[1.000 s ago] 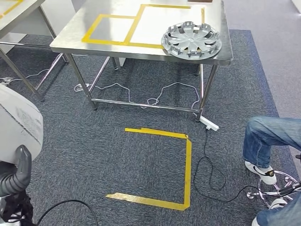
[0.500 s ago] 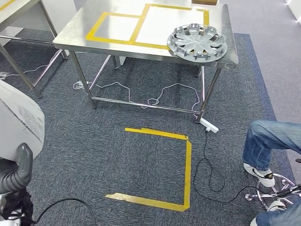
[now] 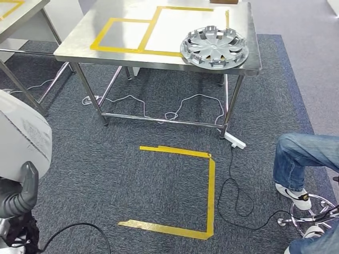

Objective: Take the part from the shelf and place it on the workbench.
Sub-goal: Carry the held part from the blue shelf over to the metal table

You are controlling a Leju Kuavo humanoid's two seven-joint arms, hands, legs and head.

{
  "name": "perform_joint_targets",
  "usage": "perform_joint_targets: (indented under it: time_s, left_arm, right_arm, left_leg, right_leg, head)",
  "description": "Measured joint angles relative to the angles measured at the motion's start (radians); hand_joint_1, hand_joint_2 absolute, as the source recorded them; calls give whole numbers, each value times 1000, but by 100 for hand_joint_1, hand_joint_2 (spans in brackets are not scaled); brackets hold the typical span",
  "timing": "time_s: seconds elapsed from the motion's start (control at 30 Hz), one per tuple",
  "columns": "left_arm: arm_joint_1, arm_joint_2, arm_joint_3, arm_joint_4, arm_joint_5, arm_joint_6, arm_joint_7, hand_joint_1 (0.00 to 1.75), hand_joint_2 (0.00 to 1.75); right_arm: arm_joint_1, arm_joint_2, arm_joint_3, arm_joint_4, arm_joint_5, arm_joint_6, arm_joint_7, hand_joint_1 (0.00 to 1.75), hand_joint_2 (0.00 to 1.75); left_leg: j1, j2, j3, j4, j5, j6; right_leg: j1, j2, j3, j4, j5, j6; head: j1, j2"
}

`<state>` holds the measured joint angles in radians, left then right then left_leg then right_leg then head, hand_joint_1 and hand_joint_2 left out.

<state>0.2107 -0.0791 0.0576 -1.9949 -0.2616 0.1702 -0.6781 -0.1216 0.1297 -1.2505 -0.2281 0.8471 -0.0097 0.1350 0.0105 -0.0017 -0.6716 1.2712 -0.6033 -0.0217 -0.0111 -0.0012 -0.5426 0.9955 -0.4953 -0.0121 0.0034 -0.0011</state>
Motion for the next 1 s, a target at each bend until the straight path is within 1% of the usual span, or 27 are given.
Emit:
perform_joint_targets:
  time_s: [0.03, 0.07, 0.1, 0.13, 0.17, 0.2, 0.23, 0.27, 0.33, 0.37, 0.4, 0.43, 0.47, 0.5, 0.53, 0.57, 0.6, 0.63, 0.67, 0.7, 0.73, 0.77, 0.83, 0.87, 0.9, 0.93, 1.0]
  left_arm:
    - [0, 0, 0, 2, 0, -1, 1, 175, 175]
    - [-1, 1, 0, 4, 0, -1, 2, 175, 175]
    - [-1, 1, 0, 4, 0, -1, 3, 175, 175]
    - [-2, 2, 0, 5, 0, -1, 3, 175, 175]
    - [-3, 2, 0, 5, 0, -1, 4, 175, 175]
    - [-4, 3, -1, 6, 0, 0, 5, 175, 175]
    - [-2, 3, 0, 6, 1, 2, 5, 175, 175]
    - [4, 4, 1, 6, 5, 5, 4, 175, 175]
    - [20, 5, 10, 4, 19, 10, -2, 175, 175]
    - [27, 6, 17, 3, 29, 9, -7, 175, 175]
    - [33, 6, 24, 1, 38, 5, -11, 175, 175]
    - [39, 7, 32, 0, 45, 0, -14, 175, 175]
    - [45, 7, 39, -1, 51, -5, -16, 175, 175]
    - [51, 7, 45, -1, 54, -8, -17, 175, 175]
    - [58, 7, 50, -1, 55, -11, -18, 175, 175]
    - [62, 6, 53, -1, 57, -13, -18, 175, 175]
    - [65, 6, 57, -1, 57, -15, -18, 175, 175]
    - [67, 5, 60, -1, 58, -17, -18, 175, 175]
    - [67, 5, 63, -1, 59, -18, -19, 175, 175]
    - [67, 4, 65, -1, 59, -19, -19, 175, 175]
    - [68, 4, 68, -2, 58, -20, -20, 175, 175]
    - [68, 4, 70, -2, 58, -21, -20, 175, 175]
    - [68, 3, 71, -3, 55, -23, -20, 175, 175]
    - [68, 2, 72, -3, 53, -24, -20, 175, 175]
    - [68, 2, 73, -3, 52, -25, -20, 175, 175]
    - [69, 2, 75, -4, 52, -25, -21, 175, 175]
    - [71, 2, 77, -4, 51, -25, -21, 175, 175]
  right_arm:
    - [0, 0, 0, 0, 0, 0, 0, 0, 0]
    - [1, 0, 0, 0, 0, 1, 0, 0, 0]
    - [1, 0, 0, 0, 1, 1, 0, 0, 0]
    - [1, 0, 0, 0, 1, 2, 0, 0, 0]
    - [0, 0, 0, 0, 2, 3, 1, 0, 0]
    - [0, 0, 0, 0, 4, 4, 1, 0, 0]
    - [0, 0, 0, 0, 8, 5, 1, 0, 0]
    - [-1, 0, 0, 0, 13, 6, 0, 0, 0]
    - [-2, 1, 2, 0, 23, 6, 0, 0, 0]
    - [-3, 1, 3, 0, 28, 6, 0, 0, 0]
    - [-3, 1, 4, 0, 31, 5, 1, 0, 0]
    - [-3, 1, 5, 0, 34, 4, 1, 0, 0]
    - [-3, 2, 5, 0, 36, 3, 1, 0, 0]
    - [-2, 2, 5, 0, 36, 3, 1, 0, 0]
    - [-1, 3, 5, 0, 36, 2, 2, 0, 0]
    - [0, 3, 5, 0, 36, 1, 3, 0, 0]
    - [1, 3, 5, 0, 36, 0, 4, 0, 0]
    - [1, 3, 5, 0, 36, -1, 4, 0, 0]
    - [1, 3, 5, 0, 36, -1, 4, 0, 0]
    - [-1, 3, 5, 0, 36, -1, 2, 0, 0]
    - [-1, 4, 5, 0, 36, -1, 1, 0, 0]
    - [-2, 4, 5, 0, 36, -1, -1, 0, 0]
    - [-1, 4, 5, 0, 36, -1, 0, 0, 0]
    - [0, 4, 5, 0, 36, -1, 1, 0, 0]
    - [0, 4, 5, 0, 37, -1, 2, 0, 0]
    - [0, 5, 5, 0, 37, -2, 2, 0, 0]
    - [-1, 6, 5, 0, 38, -2, 0, 0, 0]
  left_leg:
    - [0, 0, -17, 29, 2, 0]
    - [0, 0, -12, 11, 27, 1]
    - [0, 0, 9, -42, 67, 4]
    - [-1, 0, 38, -111, 107, 9]
    - [-2, 0, 67, -175, 132, 14]
    - [-4, 0, 86, -219, 142, 18]
    - [-6, 0, 95, -240, 140, 23]
    - [-8, -1, 97, -247, 133, 27]
    - [-5, -1, 102, -255, 131, 37]
    - [-2, 0, 106, -259, 130, 43]
    - [0, 0, 110, -263, 129, 48]
    - [1, 0, 113, -263, 127, 53]
    - [0, 0, 114, -263, 124, 56]
    - [-1, 0, 117, -263, 120, 58]
    - [-1, -1, 121, -262, 116, 58]
    - [-1, -3, 128, -262, 110, 58]
    - [-1, -4, 138, -262, 104, 56]
    - [-1, -5, 148, -262, 97, 53]
    - [-3, -5, 157, -261, 89, 48]
    - [-5, -5, 162, -260, 82, 43]
    - [-6, -5, 164, -259, 78, 38]
    - [-7, -5, 164, -259, 75, 33]
    - [-5, -4, 168, -258, 69, 24]
    - [-4, -4, 164, -242, 58, 18]
    - [-3, -3, 148, -205, 39, 12]
    - [-2, -2, 120, -149, 15, 7]
    - [0, -2, 42, -11, -32, 1]
  right_leg:
    - [0, 1, 3, 0, -3, -1]
    - [1, 2, 8, 0, -5, 0]
    - [1, 3, 14, 0, -9, 2]
    - [1, 4, 18, 0, -13, 4]
    - [3, 5, 22, 2, -18, 8]
    - [4, 5, 24, 2, -21, 13]
    - [6, 5, 24, 3, -24, 18]
    - [7, 4, 25, 2, -26, 23]
    - [7, 2, 25, 3, -33, 32]
    - [7, 2, 15, 23, -46, 36]
    - [6, 2, -7, 65, -66, 40]
    - [4, 2, -42, 127, -93, 42]
    - [3, 2, -85, 201, -119, 44]
    - [2, 2, -124, 261, -132, 46]
    - [1, 2, -150, 293, -128, 47]
    - [1, 1, -157, 285, -103, 47]
    - [1, 1, -143, 236, -60, 45]
    - [1, 1, -118, 168, -15, 43]
    - [3, 0, -89, 106, 17, 40]
    - [4, 0, -64, 57, 31, 37]
    - [6, 0, -50, 34, 29, 34]
    - [8, 0, -43, 28, 20, 30]
    - [6, 1, -36, 21, 14, 22]
    - [4, 1, -31, 17, 12, 16]
    - [2, 0, -25, 14, 10, 11]
    - [1, 0, -20, 12, 7, 6]
    - [1, 0, -10, 11, -2, 0]
  head:
    - [0, 0]
    - [0, 0]
    - [0, 0]
    - [0, 0]
    - [0, 0]
    - [0, 0]
    - [1, 0]
    - [1, 0]
    - [2, 0]
    - [4, 0]
    - [5, 0]
    - [7, 0]
    - [8, 0]
    - [7, 0]
    - [7, 0]
    - [8, 0]
    - [8, 0]
    - [8, 0]
    - [8, 0]
    - [8, 0]
    - [7, 0]
    - [6, 0]
    - [4, 0]
    - [2, 0]
    - [1, 0]
    - [-1, 0]
    - [-3, 0]
